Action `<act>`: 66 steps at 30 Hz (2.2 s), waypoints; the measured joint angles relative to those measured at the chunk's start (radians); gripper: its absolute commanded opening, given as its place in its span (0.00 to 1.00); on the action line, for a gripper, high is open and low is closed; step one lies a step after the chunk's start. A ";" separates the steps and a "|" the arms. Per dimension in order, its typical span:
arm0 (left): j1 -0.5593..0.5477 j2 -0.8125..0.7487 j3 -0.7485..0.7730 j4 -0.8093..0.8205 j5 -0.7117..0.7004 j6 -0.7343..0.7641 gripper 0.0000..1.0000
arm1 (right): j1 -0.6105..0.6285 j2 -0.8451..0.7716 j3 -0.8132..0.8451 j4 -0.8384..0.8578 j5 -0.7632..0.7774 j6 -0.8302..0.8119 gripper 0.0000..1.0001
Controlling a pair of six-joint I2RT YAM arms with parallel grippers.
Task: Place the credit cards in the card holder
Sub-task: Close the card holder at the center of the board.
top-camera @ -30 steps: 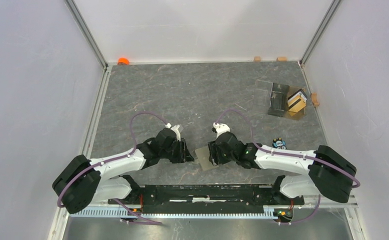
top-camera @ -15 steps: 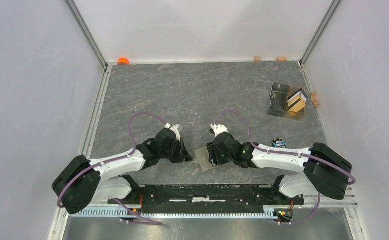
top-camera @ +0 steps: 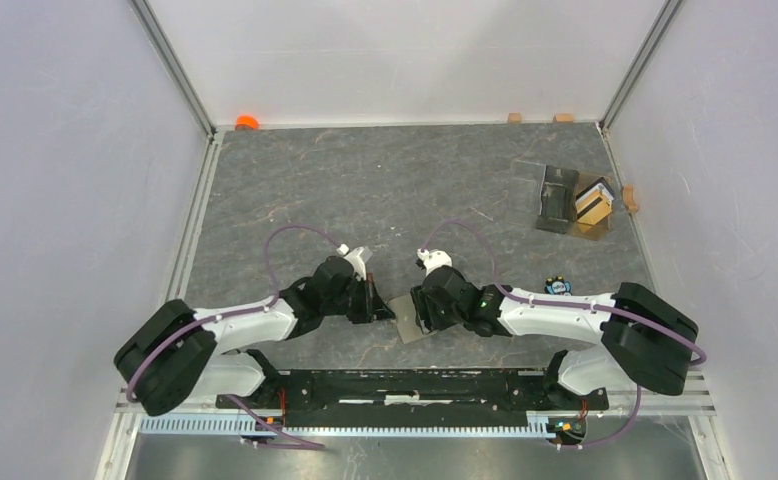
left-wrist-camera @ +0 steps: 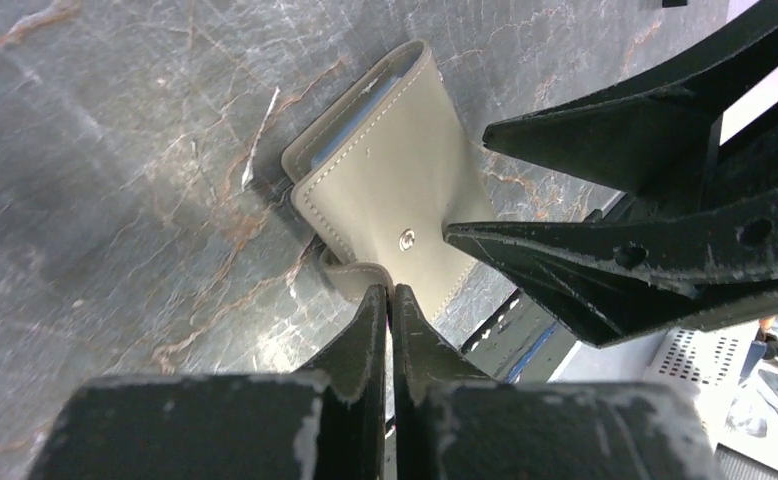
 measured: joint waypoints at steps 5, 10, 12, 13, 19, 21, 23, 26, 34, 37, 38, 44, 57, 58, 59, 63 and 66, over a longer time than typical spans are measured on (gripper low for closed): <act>0.000 0.124 0.034 0.075 0.041 -0.005 0.02 | 0.000 0.002 0.000 0.003 0.000 0.001 0.61; 0.000 0.216 0.068 0.136 0.071 -0.020 0.02 | 0.005 0.002 0.000 0.006 -0.006 0.002 0.62; 0.001 0.238 0.080 0.151 0.076 -0.023 0.02 | 0.006 0.002 -0.001 0.007 -0.007 0.002 0.61; 0.001 0.245 0.084 0.156 0.078 -0.024 0.02 | 0.006 0.002 -0.002 0.008 -0.009 0.002 0.62; 0.001 0.267 0.113 0.137 0.082 -0.026 0.03 | 0.006 0.002 -0.006 0.017 -0.014 0.002 0.61; 0.000 0.267 0.125 0.110 0.079 -0.022 0.04 | 0.006 0.002 -0.008 0.021 -0.014 0.004 0.61; -0.004 0.266 0.142 0.075 0.073 -0.010 0.08 | 0.006 0.001 -0.011 0.024 -0.014 0.009 0.60; -0.013 0.257 0.176 0.000 0.053 0.032 0.18 | 0.006 -0.005 -0.019 0.032 -0.013 0.017 0.57; -0.018 0.223 0.207 -0.122 0.021 0.119 0.31 | 0.008 -0.007 -0.024 0.038 -0.013 0.037 0.56; -0.018 0.223 0.207 -0.132 0.020 0.124 0.36 | 0.008 -0.007 -0.024 0.038 -0.012 0.038 0.56; -0.018 0.222 0.207 -0.133 0.019 0.124 0.37 | 0.008 -0.007 -0.024 0.038 -0.012 0.039 0.56; -0.018 0.199 0.207 -0.155 0.005 0.124 0.32 | 0.008 -0.007 -0.024 0.038 -0.012 0.040 0.57; -0.018 0.119 0.209 -0.217 -0.023 0.124 0.33 | 0.008 -0.005 -0.024 0.038 -0.012 0.040 0.56; -0.018 0.119 0.210 -0.228 -0.024 0.125 0.32 | 0.008 -0.005 -0.024 0.038 -0.012 0.040 0.56; -0.018 0.119 0.211 -0.238 -0.026 0.126 0.30 | 0.008 -0.005 -0.024 0.038 -0.012 0.040 0.57; -0.018 0.119 0.213 -0.251 -0.041 0.131 0.28 | 0.008 -0.005 -0.024 0.038 -0.012 0.040 0.56; -0.018 0.117 0.213 -0.261 -0.049 0.132 0.31 | 0.008 -0.005 -0.024 0.038 -0.012 0.040 0.56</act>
